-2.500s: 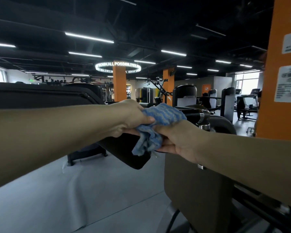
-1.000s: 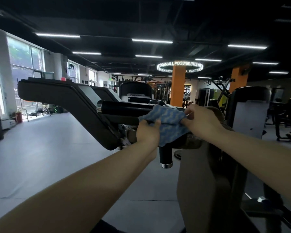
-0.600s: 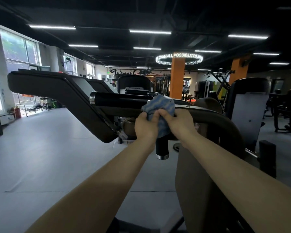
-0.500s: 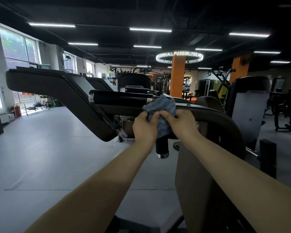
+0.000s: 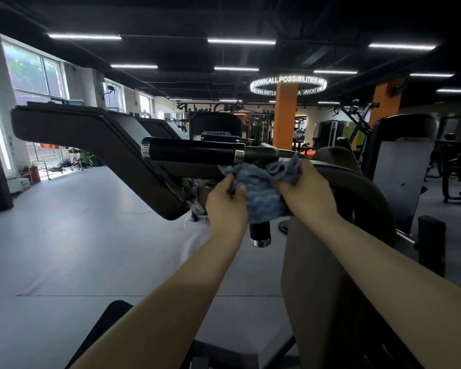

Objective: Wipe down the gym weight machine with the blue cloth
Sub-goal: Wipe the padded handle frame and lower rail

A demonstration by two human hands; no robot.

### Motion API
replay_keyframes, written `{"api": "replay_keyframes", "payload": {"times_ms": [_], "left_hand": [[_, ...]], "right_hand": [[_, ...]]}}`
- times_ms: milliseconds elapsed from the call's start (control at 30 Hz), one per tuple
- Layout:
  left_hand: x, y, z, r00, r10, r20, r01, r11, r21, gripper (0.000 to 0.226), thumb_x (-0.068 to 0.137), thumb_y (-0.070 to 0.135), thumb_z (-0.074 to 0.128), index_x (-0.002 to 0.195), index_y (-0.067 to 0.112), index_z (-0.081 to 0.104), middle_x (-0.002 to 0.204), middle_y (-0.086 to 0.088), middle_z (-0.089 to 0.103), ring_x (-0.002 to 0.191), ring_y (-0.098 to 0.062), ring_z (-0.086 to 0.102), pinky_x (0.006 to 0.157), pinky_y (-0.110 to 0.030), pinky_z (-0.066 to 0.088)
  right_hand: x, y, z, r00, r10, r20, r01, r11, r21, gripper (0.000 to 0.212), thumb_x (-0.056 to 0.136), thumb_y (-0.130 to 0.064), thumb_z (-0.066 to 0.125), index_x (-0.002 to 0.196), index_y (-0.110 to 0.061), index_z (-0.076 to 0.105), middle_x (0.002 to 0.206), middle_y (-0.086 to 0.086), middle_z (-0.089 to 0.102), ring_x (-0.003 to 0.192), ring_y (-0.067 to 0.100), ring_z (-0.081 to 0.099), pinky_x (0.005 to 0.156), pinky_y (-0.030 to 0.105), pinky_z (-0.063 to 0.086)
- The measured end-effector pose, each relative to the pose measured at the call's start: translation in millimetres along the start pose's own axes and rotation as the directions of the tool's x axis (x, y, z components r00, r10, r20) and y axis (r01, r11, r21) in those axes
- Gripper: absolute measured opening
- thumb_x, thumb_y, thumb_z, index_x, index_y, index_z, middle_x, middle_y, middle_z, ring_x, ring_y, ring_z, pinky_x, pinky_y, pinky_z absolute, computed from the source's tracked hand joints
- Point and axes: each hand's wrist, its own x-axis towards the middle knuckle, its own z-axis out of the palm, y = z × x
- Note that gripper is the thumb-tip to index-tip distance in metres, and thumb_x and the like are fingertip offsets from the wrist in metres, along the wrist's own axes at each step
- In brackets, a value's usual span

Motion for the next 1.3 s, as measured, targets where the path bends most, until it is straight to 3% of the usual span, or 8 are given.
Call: {"api": "replay_keyframes", "payload": {"times_ms": [167, 467, 667, 800, 933, 1033, 1167, 1300], "left_hand": [[9, 7, 9, 0.984, -0.131, 0.122, 0.145, 0.983, -0.112, 0.026, 0.095, 0.006, 0.039, 0.106, 0.007, 0.063, 0.098, -0.013, 0.067, 0.090, -0.024, 0.063, 0.081, -0.035, 0.051], [7, -22, -7, 0.968, 0.073, 0.239, -0.111, 0.982, 0.151, 0.024, 0.090, 0.022, 0.061, 0.111, 0.011, 0.064, 0.103, -0.007, 0.069, 0.095, -0.018, 0.065, 0.088, -0.038, 0.053], [-21, -50, -7, 0.977, 0.064, 0.204, -0.109, 0.970, 0.215, 0.015, 0.090, 0.010, 0.058, 0.105, 0.011, 0.064, 0.086, 0.008, 0.063, 0.077, -0.002, 0.059, 0.067, -0.005, 0.045], [-40, -73, -12, 0.972, 0.008, 0.235, -0.072, 0.962, 0.262, 0.009, 0.092, 0.009, 0.055, 0.094, 0.013, 0.063, 0.083, 0.005, 0.065, 0.080, -0.011, 0.063, 0.070, -0.019, 0.049], [-25, -36, -7, 0.986, 0.022, 0.165, -0.031, 0.998, 0.048, 0.024, 0.096, 0.001, 0.043, 0.107, 0.015, 0.057, 0.085, 0.009, 0.061, 0.071, 0.008, 0.059, 0.067, -0.003, 0.044], [1, -17, -4, 0.957, -0.150, 0.250, 0.187, 0.973, -0.132, 0.028, 0.093, -0.003, 0.038, 0.106, 0.006, 0.062, 0.091, -0.009, 0.065, 0.080, -0.013, 0.063, 0.073, -0.022, 0.050], [9, -14, -2, 0.937, -0.204, 0.283, 0.266, 0.942, -0.204, 0.034, 0.092, -0.006, 0.032, 0.110, 0.001, 0.060, 0.087, -0.011, 0.063, 0.079, -0.020, 0.060, 0.073, -0.027, 0.048], [9, -22, -2, 0.906, -0.270, 0.327, 0.389, 0.836, -0.388, 0.034, 0.096, 0.005, 0.028, 0.107, 0.006, 0.061, 0.091, -0.008, 0.066, 0.085, -0.020, 0.062, 0.079, -0.029, 0.049]], "right_hand": [[1, -8, 18, 0.983, -0.122, -0.140, 0.128, 0.991, 0.030, 0.013, 0.095, -0.020, 0.052, 0.107, -0.014, 0.054, 0.089, -0.008, 0.051, 0.083, 0.008, 0.049, 0.066, 0.016, 0.031], [-6, 14, 34, 0.968, -0.226, 0.107, 0.222, 0.974, 0.047, 0.031, 0.101, -0.028, 0.038, 0.111, -0.008, 0.060, 0.094, -0.001, 0.056, 0.081, 0.006, 0.051, 0.060, -0.001, 0.035], [-33, 36, 39, 0.968, -0.236, 0.081, 0.235, 0.972, 0.021, 0.021, 0.096, -0.017, 0.051, 0.109, -0.007, 0.065, 0.101, 0.006, 0.067, 0.085, 0.005, 0.054, 0.064, -0.004, 0.034], [-57, 54, 42, 0.977, -0.173, 0.124, 0.176, 0.984, -0.014, 0.019, 0.095, -0.014, 0.053, 0.098, -0.003, 0.068, 0.091, 0.008, 0.068, 0.080, 0.011, 0.058, 0.060, -0.001, 0.034], [-40, 35, 37, 0.986, -0.165, 0.005, 0.161, 0.972, 0.172, 0.025, 0.096, -0.011, 0.050, 0.114, -0.006, 0.066, 0.101, -0.001, 0.066, 0.095, 0.010, 0.060, 0.073, 0.000, 0.037], [-15, 19, 33, 0.993, -0.109, 0.034, 0.094, 0.949, 0.302, 0.029, 0.096, -0.013, 0.050, 0.122, -0.008, 0.062, 0.117, 0.006, 0.066, 0.107, 0.013, 0.060, 0.098, 0.026, 0.046], [-3, 14, 33, 0.997, -0.070, 0.026, 0.054, 0.918, 0.392, 0.027, 0.095, -0.011, 0.052, 0.118, -0.009, 0.065, 0.113, 0.005, 0.068, 0.105, 0.015, 0.062, 0.096, 0.041, 0.049], [-8, 26, 31, 0.969, 0.059, 0.239, -0.175, 0.848, 0.500, 0.036, 0.094, -0.013, 0.051, 0.130, -0.014, 0.055, 0.124, 0.003, 0.061, 0.113, 0.016, 0.057, 0.103, 0.043, 0.044]]}}
